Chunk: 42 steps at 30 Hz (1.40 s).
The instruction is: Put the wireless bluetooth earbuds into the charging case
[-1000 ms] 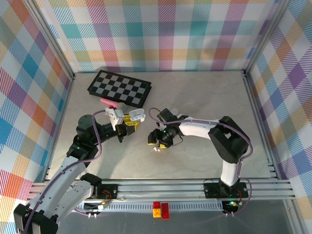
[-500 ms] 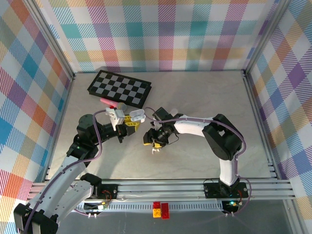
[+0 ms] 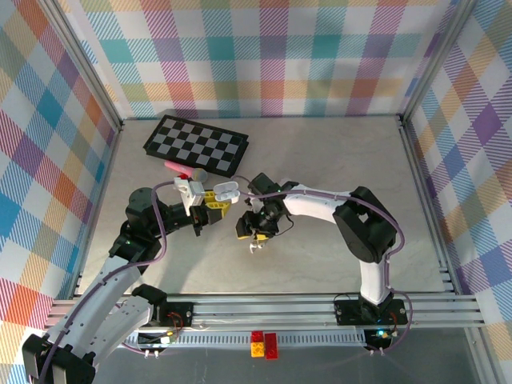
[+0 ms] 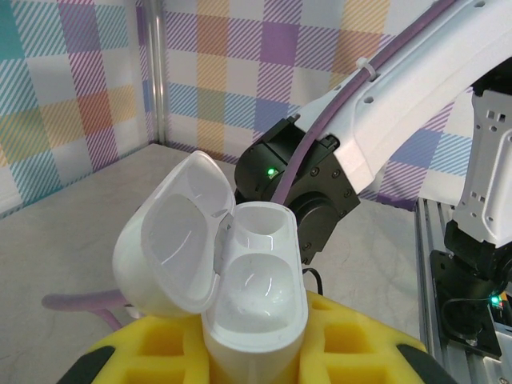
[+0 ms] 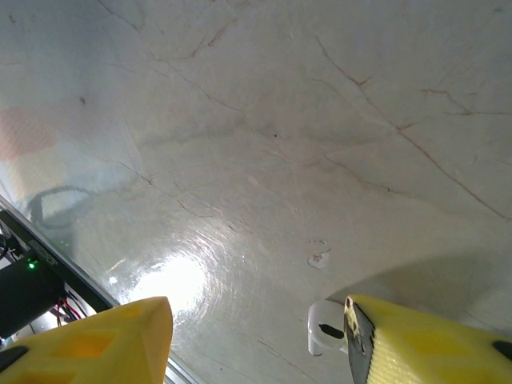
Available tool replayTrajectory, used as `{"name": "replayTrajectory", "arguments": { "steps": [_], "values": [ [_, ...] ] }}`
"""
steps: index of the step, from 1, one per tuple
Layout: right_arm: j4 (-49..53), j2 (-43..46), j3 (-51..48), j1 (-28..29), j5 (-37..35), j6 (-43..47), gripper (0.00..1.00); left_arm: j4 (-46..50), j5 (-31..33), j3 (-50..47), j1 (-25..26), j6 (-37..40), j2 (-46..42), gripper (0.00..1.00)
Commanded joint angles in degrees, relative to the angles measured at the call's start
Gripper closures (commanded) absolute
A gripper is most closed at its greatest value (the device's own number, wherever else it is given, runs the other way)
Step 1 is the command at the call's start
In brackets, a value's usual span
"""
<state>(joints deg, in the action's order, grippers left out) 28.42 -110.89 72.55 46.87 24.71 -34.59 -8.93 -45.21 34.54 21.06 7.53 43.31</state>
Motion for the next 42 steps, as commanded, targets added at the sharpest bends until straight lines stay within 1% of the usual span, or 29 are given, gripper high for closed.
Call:
{"name": "replayTrajectory", "arguments": {
  "steps": [1, 5, 12, 17, 25, 33, 42],
  "values": [
    [4.1, -2.3, 1.3, 0.9, 0.5, 3.0, 0.41, -0.7, -1.5, 0.7, -0.6, 0.7, -0.9, 1.00],
    [4.6, -3.1, 1.5, 1.4, 0.5, 3.2, 0.41, -0.7, -1.6, 0.6, -0.6, 0.7, -0.7, 1.00],
    [8.8, -3.1, 2.2, 1.6, -2.0, 4.4, 0.42, -0.7, -1.5, 0.4, -0.6, 0.9, -0.6, 1.00],
    [12.0, -2.8, 3.4, 2.1, -2.7, 6.2, 0.50, -1.1, -1.5, 0.4, -0.6, 0.9, 0.0, 1.00],
    [11.8, -4.8, 4.6, 2.3, -2.9, 6.5, 0.60, -1.3, -1.6, 0.4, -0.7, 1.0, 0.4, 1.00],
    [12.4, -6.5, 6.7, 2.3, -4.5, 6.3, 0.60, -1.4, -1.8, 0.6, -0.7, 1.0, 0.7, 1.00],
    [13.7, -6.1, 7.3, 2.9, -3.7, 6.7, 0.60, -1.1, -1.9, 0.9, -0.8, 1.1, 0.7, 1.00]
  ]
}}
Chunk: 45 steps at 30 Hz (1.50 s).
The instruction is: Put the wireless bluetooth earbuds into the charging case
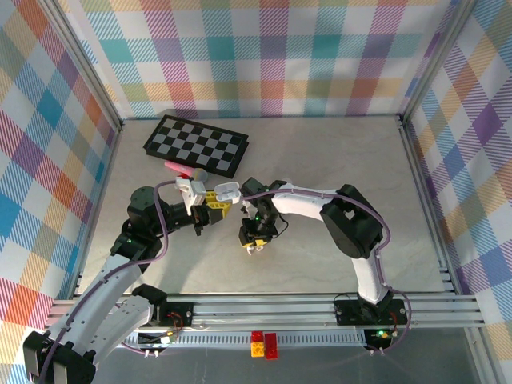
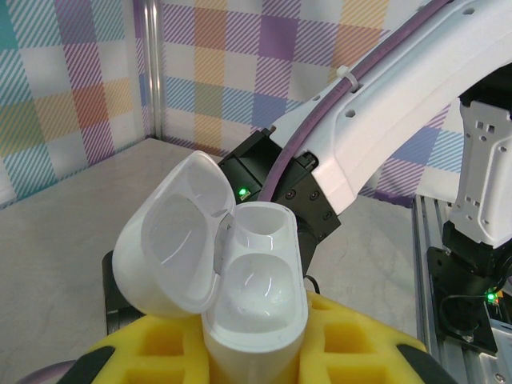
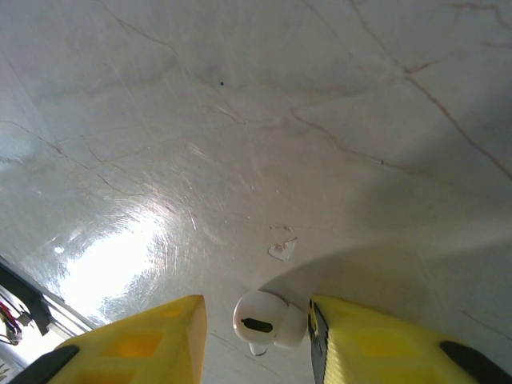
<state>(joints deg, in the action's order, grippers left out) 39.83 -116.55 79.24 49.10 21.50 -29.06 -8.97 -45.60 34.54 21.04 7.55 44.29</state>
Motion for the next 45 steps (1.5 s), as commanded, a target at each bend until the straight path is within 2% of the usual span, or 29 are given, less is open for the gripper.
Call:
{"name": "replayTrajectory", "arguments": {
  "steps": [1, 8, 13, 18, 25, 35, 40, 45],
  "values": [
    [2.7, 0.1, 0.4, 0.8, -0.8, 1.1, 0.60, -1.0, -1.5, 0.9, -0.7, 1.1, -0.3, 1.00],
    [5.1, 4.4, -2.4, 1.9, -3.4, 0.2, 0.55, -2.4, 0.5, -0.3, -1.4, 0.1, -2.7, 1.00],
    [4.6, 6.4, -5.7, 1.9, -4.0, -0.9, 0.45, -2.7, 0.1, -0.6, -2.0, -0.5, -2.8, 1.00],
    [4.3, 8.9, -6.5, 2.0, -5.8, -2.0, 0.43, -2.9, -0.2, -0.7, -2.2, -0.4, -2.8, 1.00],
    [3.1, 8.4, -2.2, 2.1, -6.1, -1.1, 0.43, -2.9, -0.9, -1.0, -2.8, -0.5, -3.3, 1.00],
    [6.7, -2.2, 8.0, 2.1, -2.1, 5.6, 0.47, 2.4, -2.2, 1.3, -2.9, 2.0, -4.7, 1.00],
    [5.5, -3.5, 7.0, 2.1, -0.2, 5.7, 0.47, 2.4, -2.3, 1.1, -2.9, 1.9, -5.0, 1.00],
    [3.5, -2.1, 3.8, 2.3, 1.4, 4.4, 0.52, 1.9, -2.4, 1.1, -2.9, 1.9, -4.7, 1.00]
  ]
}}
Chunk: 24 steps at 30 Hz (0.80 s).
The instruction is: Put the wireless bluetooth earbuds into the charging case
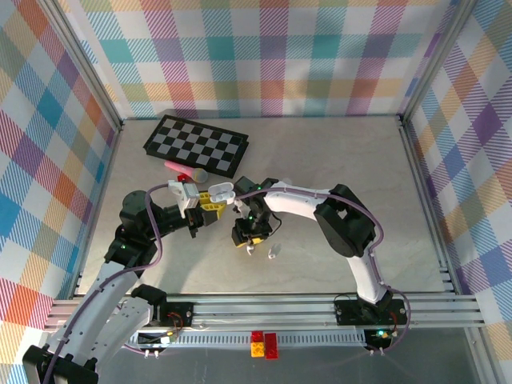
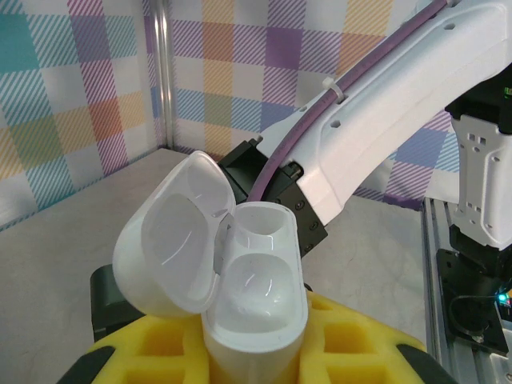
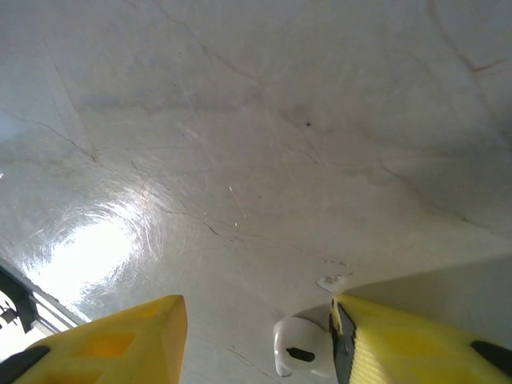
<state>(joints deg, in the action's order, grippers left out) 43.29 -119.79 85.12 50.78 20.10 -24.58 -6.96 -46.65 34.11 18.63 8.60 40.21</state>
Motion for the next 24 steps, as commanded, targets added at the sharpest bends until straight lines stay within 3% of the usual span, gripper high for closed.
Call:
{"name": "replayTrajectory", "arguments": {
  "steps": [1, 15, 24],
  "values": [
    [0.0, 1.4, -2.5, 0.7, 3.0, -0.1, 0.53, -0.3, -1.2, 1.4, -0.5, 0.9, -0.6, 1.00],
    [2.0, 2.5, -4.4, 1.0, 3.5, 1.7, 0.62, -0.8, -1.3, 1.1, -0.5, 0.7, 0.4, 0.99],
    [2.5, 3.4, -5.1, 1.3, 3.4, 1.9, 0.62, -1.3, -1.5, 1.3, -0.5, 0.7, 1.2, 1.00]
  ]
}}
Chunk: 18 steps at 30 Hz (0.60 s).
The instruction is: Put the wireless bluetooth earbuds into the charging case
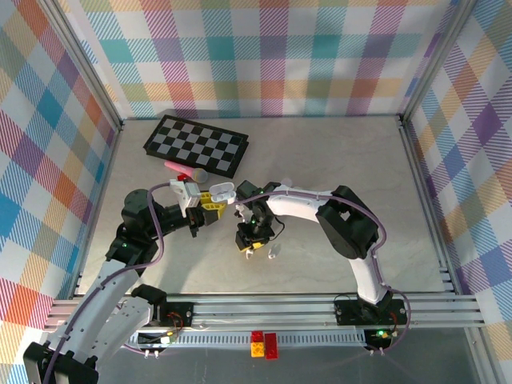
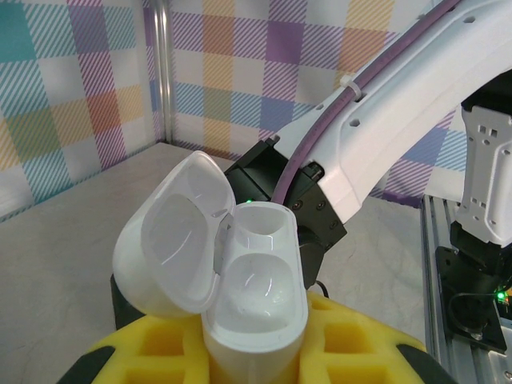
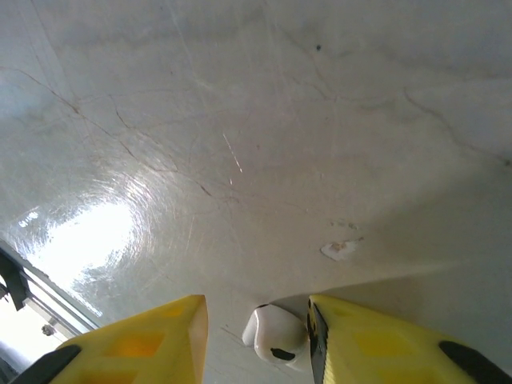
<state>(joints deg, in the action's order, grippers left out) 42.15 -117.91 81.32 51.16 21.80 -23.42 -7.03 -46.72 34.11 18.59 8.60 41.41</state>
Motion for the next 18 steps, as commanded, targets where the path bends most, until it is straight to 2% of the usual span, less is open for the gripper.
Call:
{"name": "replayTrajectory", "arguments": {
  "steps": [1, 12, 18],
  "values": [
    [3.6, 1.7, -1.5, 1.0, 1.6, 0.8, 0.61, -1.2, -1.5, 1.3, -0.5, 0.8, 0.1, 0.99],
    [3.8, 2.5, -2.9, 1.2, 1.0, 4.1, 0.63, -1.7, -1.5, 1.2, -0.5, 0.7, 0.8, 0.99],
    [3.9, 2.3, -3.3, 1.2, -0.4, 4.7, 0.69, -1.7, -1.5, 1.2, -0.5, 0.6, 1.0, 0.99]
  ]
}}
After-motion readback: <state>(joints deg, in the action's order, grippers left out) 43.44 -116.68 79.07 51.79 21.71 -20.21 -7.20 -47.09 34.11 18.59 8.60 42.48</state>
